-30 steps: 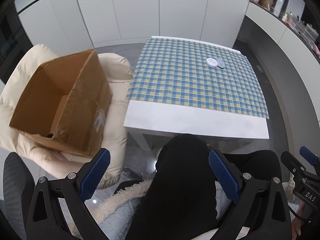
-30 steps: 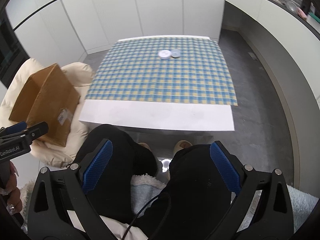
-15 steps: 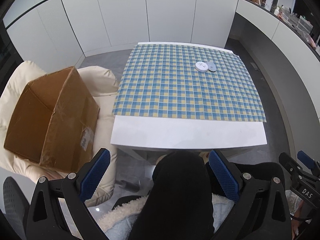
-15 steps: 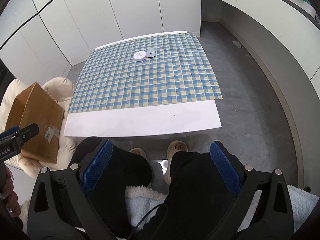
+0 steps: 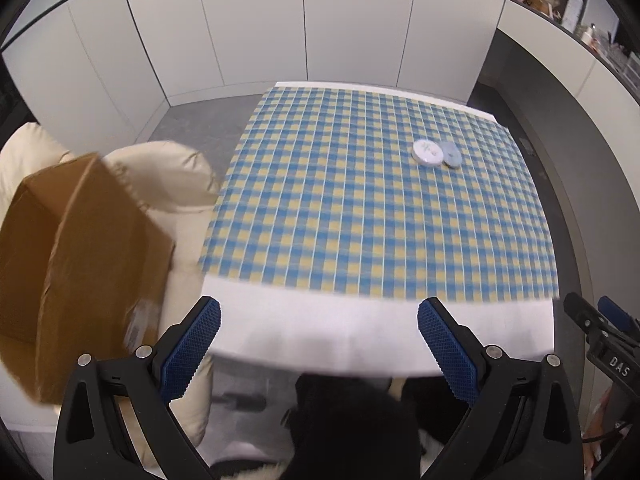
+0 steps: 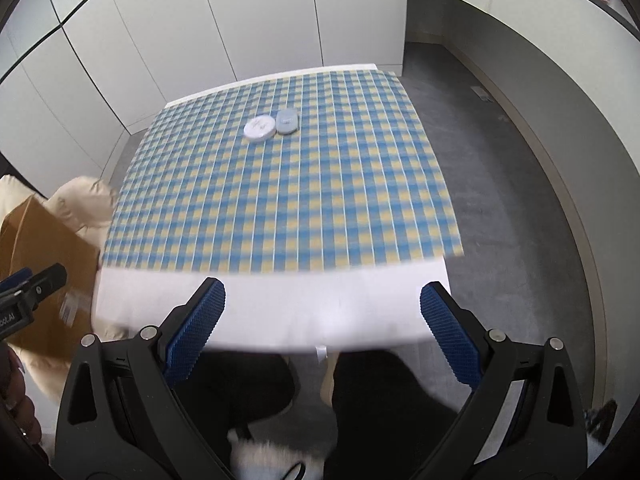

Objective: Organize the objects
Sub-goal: 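Move both open tools over to the checked table toward the white jar, then grasp the white round jar with the left tool while the right tool grasps the clear container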

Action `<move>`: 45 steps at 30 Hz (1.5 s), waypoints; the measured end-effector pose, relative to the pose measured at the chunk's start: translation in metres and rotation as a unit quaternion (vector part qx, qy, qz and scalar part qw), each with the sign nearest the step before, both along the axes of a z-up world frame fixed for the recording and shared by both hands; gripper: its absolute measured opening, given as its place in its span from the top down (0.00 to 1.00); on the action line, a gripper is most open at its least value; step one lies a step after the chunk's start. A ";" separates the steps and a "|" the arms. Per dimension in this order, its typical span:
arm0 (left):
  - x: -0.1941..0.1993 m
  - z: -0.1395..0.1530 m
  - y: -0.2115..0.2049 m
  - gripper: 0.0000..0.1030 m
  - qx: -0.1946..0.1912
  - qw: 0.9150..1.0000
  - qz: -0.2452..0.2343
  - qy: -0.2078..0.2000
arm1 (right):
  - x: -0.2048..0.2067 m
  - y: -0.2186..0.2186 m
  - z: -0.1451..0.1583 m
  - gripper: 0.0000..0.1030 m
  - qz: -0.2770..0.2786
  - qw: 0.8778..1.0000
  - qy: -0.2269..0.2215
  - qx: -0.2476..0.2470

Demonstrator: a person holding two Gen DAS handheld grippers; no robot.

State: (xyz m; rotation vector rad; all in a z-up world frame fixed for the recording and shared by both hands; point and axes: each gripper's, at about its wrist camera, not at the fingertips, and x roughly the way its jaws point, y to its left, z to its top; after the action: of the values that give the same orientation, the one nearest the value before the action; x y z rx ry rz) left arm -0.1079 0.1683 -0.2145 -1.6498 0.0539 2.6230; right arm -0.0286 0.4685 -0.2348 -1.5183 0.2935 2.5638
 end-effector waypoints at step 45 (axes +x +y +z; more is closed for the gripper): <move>-0.211 -0.155 0.151 0.04 0.002 0.998 -0.044 -0.037 | -0.245 0.112 -0.154 0.64 0.030 0.997 0.021 -0.073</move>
State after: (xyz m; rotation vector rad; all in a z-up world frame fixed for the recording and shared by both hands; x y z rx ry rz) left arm -0.3187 0.3197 -0.3695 -1.7009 0.1148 2.4937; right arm -0.2741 0.5802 -0.3891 -1.5441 0.4554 2.6765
